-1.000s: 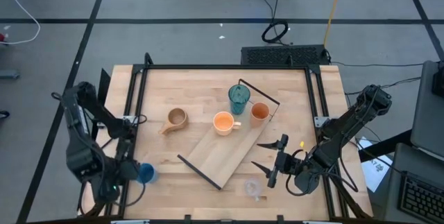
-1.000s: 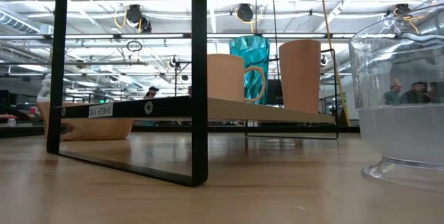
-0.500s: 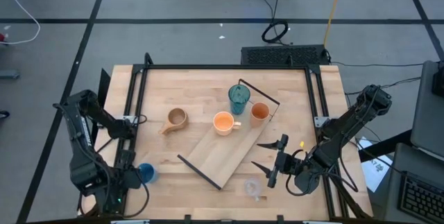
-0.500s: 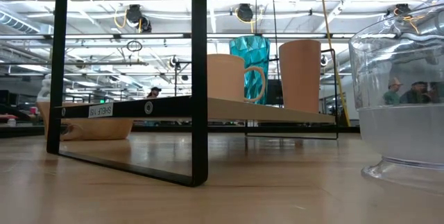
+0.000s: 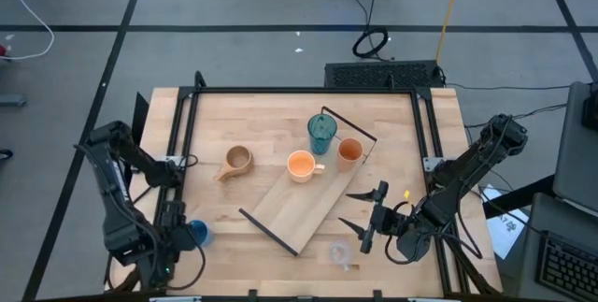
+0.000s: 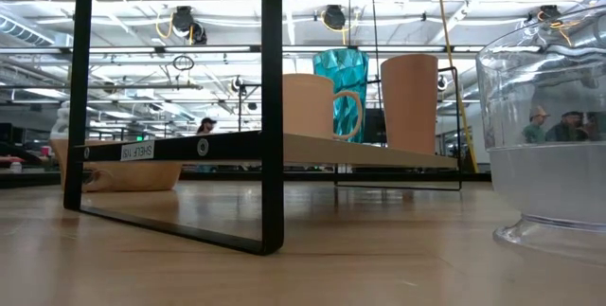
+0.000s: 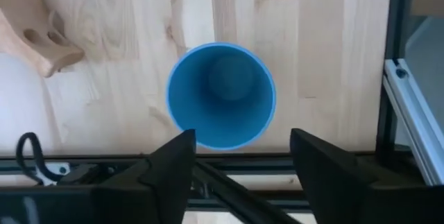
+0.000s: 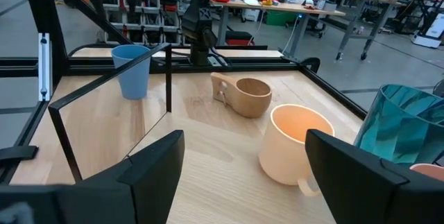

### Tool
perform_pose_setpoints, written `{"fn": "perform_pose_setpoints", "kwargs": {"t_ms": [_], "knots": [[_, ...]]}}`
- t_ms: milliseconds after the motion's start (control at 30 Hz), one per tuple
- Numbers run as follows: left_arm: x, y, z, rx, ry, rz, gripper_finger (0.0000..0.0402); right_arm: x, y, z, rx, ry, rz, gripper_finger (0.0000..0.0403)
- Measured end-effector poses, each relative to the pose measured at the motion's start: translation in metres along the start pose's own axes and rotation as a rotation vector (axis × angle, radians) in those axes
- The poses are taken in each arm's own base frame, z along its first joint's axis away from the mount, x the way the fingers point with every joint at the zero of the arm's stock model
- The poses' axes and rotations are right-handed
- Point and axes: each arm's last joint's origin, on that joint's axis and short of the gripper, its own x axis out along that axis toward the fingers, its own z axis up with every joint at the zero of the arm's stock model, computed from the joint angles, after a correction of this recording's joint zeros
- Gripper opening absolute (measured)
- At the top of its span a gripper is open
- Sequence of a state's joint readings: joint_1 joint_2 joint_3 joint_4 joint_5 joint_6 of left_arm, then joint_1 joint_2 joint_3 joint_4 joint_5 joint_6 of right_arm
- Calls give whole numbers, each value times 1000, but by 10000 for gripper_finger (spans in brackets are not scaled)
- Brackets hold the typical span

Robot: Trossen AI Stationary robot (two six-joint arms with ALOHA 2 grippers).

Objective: Stack small to large cups/mugs on shelf
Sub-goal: Put the blue cup on the shelf

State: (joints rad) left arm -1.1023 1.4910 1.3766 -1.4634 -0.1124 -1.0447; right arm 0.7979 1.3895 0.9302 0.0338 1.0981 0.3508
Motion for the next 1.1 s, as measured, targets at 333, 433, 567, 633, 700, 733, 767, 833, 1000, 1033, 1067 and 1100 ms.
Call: {"fn": "perform_pose_setpoints", "kwargs": {"t_ms": [333,433,567,633,700,733,767,833,1000,1033,1067,1100], "knots": [[34,-9,1,-17,-27,-57,235,0,0,0,0,0,0,293],[45,-9,-1,-28,-13,-61,220,0,0,0,0,0,0,293],[57,-9,-4,-45,6,-57,205,0,0,0,0,0,0,293],[60,-9,-4,-46,1,-66,200,0,0,0,-1,0,0,293],[62,-11,-3,-37,-11,-80,197,0,0,0,0,0,0,293],[64,-11,-3,-29,-17,-86,194,0,0,0,0,0,0,293],[65,-12,-3,-20,-22,-90,190,0,0,0,0,0,0,293],[69,-12,-3,-11,-24,-92,179,0,0,0,-1,0,0,293],[72,-9,-3,-17,-37,-67,134,0,0,0,-5,0,0,293],[72,-9,-3,-16,-39,-65,124,0,0,0,-4,0,0,293],[72,-9,-3,-14,-39,-65,115,0,0,0,-5,0,0,293],[72,-9,-3,-11,-39,-65,104,0,0,0,-4,0,0,293]]}}
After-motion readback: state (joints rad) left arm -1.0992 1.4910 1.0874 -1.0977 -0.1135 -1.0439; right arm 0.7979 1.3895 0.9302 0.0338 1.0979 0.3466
